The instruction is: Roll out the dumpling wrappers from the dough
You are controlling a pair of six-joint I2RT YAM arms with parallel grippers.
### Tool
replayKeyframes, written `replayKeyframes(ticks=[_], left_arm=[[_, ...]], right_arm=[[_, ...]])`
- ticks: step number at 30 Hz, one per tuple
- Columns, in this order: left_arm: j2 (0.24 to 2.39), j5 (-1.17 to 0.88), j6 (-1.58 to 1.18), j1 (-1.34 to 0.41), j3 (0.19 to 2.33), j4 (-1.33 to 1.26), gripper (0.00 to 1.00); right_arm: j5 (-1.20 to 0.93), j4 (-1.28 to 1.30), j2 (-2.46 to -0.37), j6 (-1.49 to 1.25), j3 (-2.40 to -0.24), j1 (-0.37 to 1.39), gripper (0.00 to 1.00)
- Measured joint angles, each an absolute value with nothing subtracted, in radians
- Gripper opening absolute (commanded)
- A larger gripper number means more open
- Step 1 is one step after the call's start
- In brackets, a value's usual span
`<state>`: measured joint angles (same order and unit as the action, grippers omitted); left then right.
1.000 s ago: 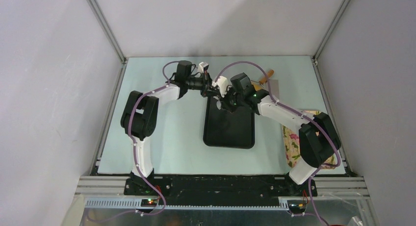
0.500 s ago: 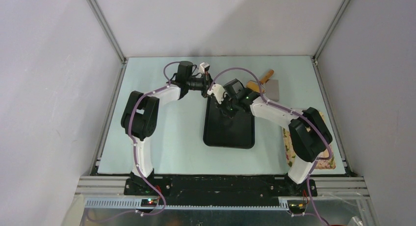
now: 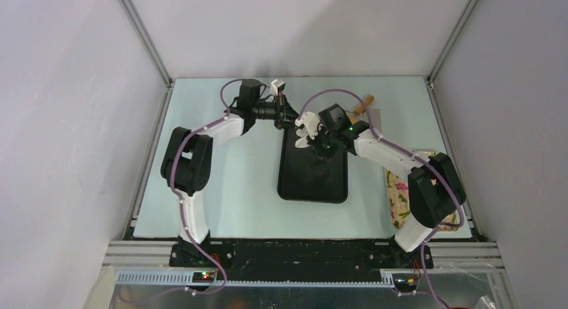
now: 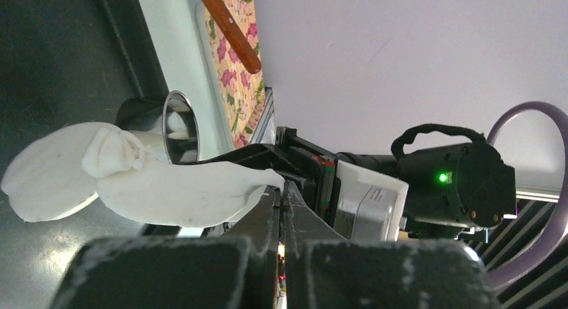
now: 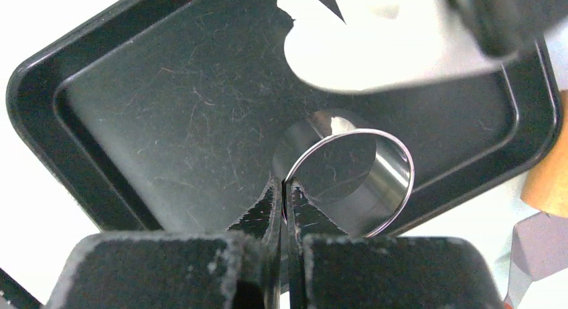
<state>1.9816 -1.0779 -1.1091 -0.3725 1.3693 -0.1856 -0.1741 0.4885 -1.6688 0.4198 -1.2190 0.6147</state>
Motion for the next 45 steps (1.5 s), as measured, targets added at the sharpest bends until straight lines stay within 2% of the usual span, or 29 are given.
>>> replayKeyframes(ticks=[17,26,32,45], left_arm=[[1.969,-1.08,-1.119,-0.373,1.369,-0.208,0.0],[1.969,-1.08,-1.127,-0.373,1.369,-0.217,0.0],[1.969,-1.08,-1.128,-0.373,1.369,-0.224,0.0],[1.965,-1.082,-1.137,-0.373,1.369,-0.233,0.0]], right_arm=[[-0.508,0.403,-1.595,0.283,-1.209,0.44,0.0],[-0.635,0.374,-1.71,0.22,-1.24,0.418,0.0],[-0.662,0.406,-1.767,0.213,-1.24,0.43,0.0],[-0.637,0.486,-1.719,0.262,-1.24,0.43,0.0]])
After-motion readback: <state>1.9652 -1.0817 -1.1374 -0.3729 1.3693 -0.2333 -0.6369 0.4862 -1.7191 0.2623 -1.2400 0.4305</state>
